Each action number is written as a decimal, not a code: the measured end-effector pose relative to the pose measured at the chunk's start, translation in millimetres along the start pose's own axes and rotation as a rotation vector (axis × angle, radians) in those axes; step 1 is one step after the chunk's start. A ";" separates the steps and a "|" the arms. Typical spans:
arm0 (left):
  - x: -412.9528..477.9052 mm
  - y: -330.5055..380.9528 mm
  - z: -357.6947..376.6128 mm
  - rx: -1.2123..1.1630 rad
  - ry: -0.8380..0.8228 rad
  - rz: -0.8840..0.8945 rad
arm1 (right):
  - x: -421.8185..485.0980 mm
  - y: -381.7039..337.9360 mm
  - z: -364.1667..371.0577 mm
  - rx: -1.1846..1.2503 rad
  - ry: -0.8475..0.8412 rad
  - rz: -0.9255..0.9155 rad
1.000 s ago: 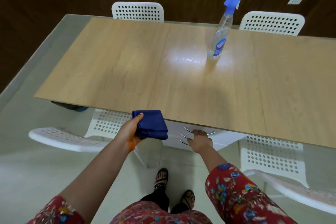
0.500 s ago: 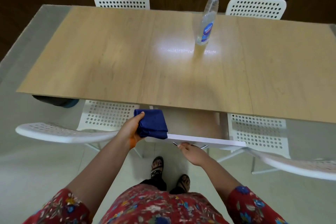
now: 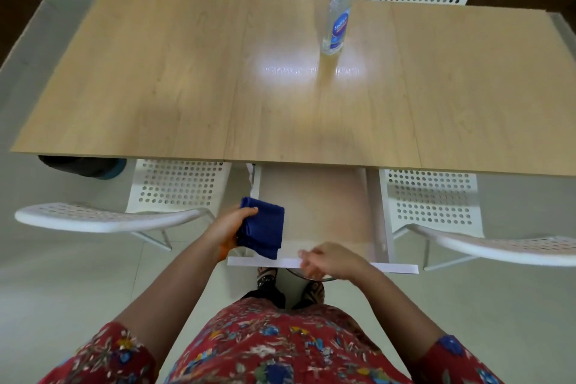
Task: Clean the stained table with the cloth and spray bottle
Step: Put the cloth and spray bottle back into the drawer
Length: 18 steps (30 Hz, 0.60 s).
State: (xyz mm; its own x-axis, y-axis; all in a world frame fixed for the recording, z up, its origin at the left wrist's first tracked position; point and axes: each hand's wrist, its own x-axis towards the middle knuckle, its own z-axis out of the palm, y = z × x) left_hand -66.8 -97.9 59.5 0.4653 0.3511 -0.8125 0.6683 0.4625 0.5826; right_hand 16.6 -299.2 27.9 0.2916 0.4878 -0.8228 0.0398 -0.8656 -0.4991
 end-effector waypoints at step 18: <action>33.5 6.1 -19.9 0.299 0.184 0.305 | 95.7 -1.7 -11.6 0.473 0.379 -0.044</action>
State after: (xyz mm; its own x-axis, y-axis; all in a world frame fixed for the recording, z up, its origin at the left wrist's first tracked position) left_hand -58.7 -67.0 36.3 0.5745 0.5855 -0.5720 0.6673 0.0696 0.7415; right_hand 55.6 -252.3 -46.8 0.6227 0.3729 -0.6879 -0.3444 -0.6588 -0.6688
